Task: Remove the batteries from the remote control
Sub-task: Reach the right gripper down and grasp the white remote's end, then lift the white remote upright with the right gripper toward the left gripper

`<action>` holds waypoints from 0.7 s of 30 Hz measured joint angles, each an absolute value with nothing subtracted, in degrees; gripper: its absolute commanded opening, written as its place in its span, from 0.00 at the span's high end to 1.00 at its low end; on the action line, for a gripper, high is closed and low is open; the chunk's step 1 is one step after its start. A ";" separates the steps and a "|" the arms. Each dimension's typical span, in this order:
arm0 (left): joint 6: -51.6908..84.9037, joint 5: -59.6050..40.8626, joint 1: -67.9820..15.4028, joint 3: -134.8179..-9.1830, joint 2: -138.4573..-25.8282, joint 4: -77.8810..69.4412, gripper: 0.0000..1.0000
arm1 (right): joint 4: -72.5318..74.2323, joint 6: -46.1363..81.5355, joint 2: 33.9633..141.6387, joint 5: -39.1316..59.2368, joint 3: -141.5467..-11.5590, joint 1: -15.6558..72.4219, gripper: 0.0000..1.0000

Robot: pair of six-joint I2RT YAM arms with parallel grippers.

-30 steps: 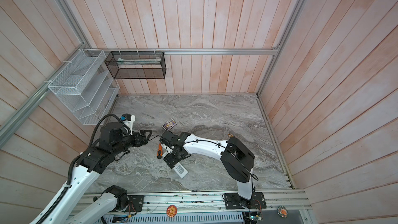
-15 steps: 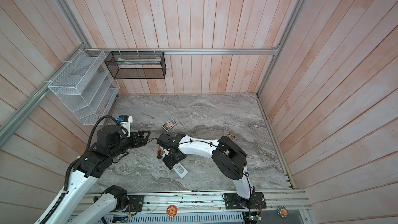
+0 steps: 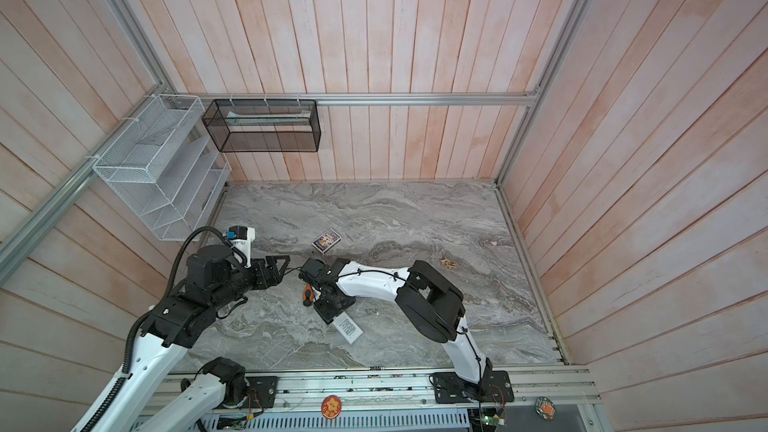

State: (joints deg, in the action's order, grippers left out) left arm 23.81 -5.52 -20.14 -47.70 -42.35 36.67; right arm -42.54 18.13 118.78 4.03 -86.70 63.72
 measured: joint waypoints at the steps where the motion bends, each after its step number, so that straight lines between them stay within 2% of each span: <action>1: 23.81 -5.52 -20.14 -47.70 -42.33 36.67 0.15 | -42.52 18.15 118.83 3.92 -86.78 63.72 0.43; 4: 23.81 -5.52 -20.14 -47.66 -42.26 36.67 0.15 | -42.52 18.37 118.85 3.70 -86.80 63.72 0.47; 12: 23.83 -5.52 -20.14 -46.78 -41.87 36.88 0.15 | -42.24 19.97 118.67 1.67 -86.83 64.05 0.71; 21: 24.51 -5.61 -20.14 -46.78 -41.32 36.82 0.15 | -41.10 21.71 110.54 -0.51 -86.63 62.87 0.75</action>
State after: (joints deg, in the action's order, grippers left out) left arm 24.51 -5.61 -20.14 -46.78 -41.32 36.82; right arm -41.10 21.71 110.54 -0.51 -86.63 62.87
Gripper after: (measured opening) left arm 0.850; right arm 0.470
